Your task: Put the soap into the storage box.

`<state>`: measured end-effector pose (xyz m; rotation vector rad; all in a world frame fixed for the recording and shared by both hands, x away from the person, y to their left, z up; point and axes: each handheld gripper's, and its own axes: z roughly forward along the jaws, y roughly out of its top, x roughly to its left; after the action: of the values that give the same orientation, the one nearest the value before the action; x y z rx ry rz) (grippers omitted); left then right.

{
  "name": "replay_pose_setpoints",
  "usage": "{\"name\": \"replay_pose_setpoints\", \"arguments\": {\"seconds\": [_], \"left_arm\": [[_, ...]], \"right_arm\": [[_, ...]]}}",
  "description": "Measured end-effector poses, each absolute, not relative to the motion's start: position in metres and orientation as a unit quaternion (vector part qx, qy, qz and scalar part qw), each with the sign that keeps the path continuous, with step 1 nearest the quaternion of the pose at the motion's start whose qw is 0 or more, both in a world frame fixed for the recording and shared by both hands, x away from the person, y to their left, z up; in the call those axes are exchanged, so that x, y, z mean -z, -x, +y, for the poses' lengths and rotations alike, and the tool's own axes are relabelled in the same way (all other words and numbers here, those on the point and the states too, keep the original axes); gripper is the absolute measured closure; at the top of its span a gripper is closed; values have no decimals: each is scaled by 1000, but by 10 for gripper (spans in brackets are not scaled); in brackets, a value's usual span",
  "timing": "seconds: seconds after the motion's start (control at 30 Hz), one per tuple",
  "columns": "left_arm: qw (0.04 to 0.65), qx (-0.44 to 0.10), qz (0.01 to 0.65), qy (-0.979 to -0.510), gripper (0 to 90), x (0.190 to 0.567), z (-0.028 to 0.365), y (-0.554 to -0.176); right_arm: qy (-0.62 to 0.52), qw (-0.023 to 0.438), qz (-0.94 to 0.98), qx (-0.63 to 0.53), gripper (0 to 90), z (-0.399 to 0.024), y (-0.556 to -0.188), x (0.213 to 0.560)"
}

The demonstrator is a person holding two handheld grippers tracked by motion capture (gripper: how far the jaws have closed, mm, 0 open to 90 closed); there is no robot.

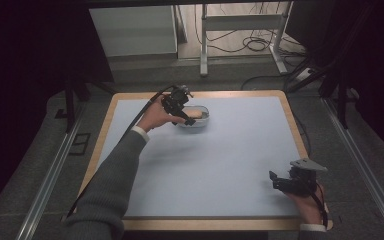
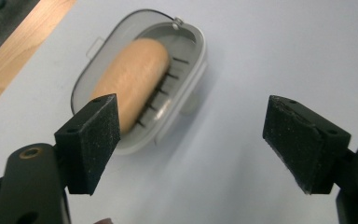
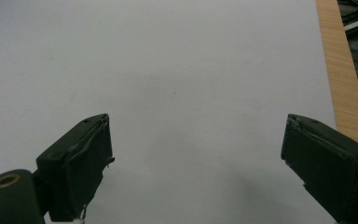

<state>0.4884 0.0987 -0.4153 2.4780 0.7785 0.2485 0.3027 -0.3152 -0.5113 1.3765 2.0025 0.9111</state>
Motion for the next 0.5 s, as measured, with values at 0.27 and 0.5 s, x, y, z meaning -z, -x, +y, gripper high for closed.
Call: {"name": "replay_pose_setpoints", "arguments": {"seconds": [0.27,0.5], "left_arm": [[290,-106,298,-903,195,414,127,-435],[319,-106,319,-886,191,430,155,-387]], "right_arm": [[-503,269,747,-341,84,-307,-304,510],[-498,270,750,-342,84,-304,-304,510]]}}
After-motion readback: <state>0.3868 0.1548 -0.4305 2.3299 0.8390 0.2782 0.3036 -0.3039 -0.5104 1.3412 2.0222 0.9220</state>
